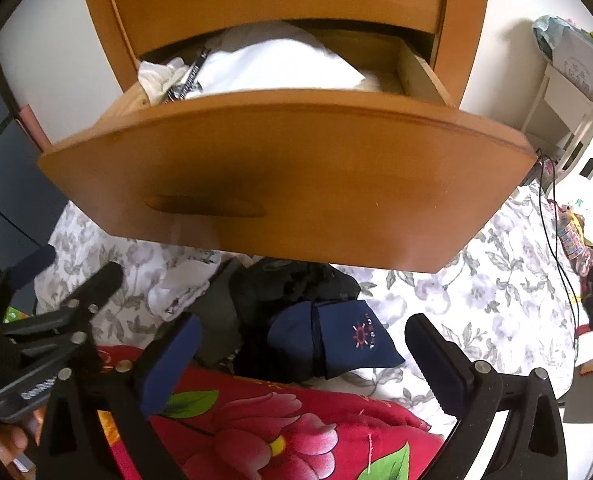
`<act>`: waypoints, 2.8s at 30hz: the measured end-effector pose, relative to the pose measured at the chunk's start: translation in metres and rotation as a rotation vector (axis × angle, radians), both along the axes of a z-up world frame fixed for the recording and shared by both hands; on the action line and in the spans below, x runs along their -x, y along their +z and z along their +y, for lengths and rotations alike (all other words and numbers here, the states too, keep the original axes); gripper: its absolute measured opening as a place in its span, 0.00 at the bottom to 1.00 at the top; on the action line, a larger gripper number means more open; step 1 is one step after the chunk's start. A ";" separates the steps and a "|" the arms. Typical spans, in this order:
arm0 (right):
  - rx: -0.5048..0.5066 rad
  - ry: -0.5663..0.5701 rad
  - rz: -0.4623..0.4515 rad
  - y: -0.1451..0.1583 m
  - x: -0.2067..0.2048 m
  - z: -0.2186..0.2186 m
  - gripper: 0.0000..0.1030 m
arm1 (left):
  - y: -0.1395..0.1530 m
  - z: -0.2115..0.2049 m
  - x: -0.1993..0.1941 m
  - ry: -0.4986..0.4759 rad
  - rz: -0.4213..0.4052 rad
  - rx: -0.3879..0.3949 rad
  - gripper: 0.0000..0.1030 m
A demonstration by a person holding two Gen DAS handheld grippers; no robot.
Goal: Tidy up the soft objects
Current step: 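Withdraw the open right gripper from the navy cloth, then reach the left gripper into the drawer toward the white lace cloth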
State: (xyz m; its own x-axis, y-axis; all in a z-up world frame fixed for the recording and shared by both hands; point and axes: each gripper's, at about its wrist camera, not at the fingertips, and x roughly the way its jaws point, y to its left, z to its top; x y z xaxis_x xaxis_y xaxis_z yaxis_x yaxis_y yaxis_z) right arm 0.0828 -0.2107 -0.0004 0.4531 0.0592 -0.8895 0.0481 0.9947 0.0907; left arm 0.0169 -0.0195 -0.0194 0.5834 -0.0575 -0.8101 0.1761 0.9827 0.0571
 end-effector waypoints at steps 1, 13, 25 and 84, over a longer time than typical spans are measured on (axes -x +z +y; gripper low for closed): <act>-0.006 -0.004 -0.004 0.002 0.001 0.000 1.00 | 0.000 0.000 0.000 -0.001 0.001 -0.001 0.95; 0.008 -0.073 -0.136 0.013 0.007 0.001 1.00 | 0.001 0.000 -0.001 0.002 0.002 0.000 0.95; 0.021 -0.085 -0.161 0.007 0.011 0.002 1.00 | 0.002 0.002 0.000 0.007 -0.003 0.009 0.95; -0.121 -0.110 -0.128 -0.006 0.009 -0.018 1.00 | 0.109 0.017 -0.190 0.027 0.166 0.105 0.82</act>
State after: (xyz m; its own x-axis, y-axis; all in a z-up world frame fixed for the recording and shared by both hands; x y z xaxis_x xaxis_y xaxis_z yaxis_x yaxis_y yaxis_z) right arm 0.0734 -0.2283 -0.0060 0.5715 0.1062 -0.8137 0.1365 0.9655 0.2218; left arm 0.2065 -0.0025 0.0898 0.4445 -0.1324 -0.8860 0.1476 0.9863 -0.0734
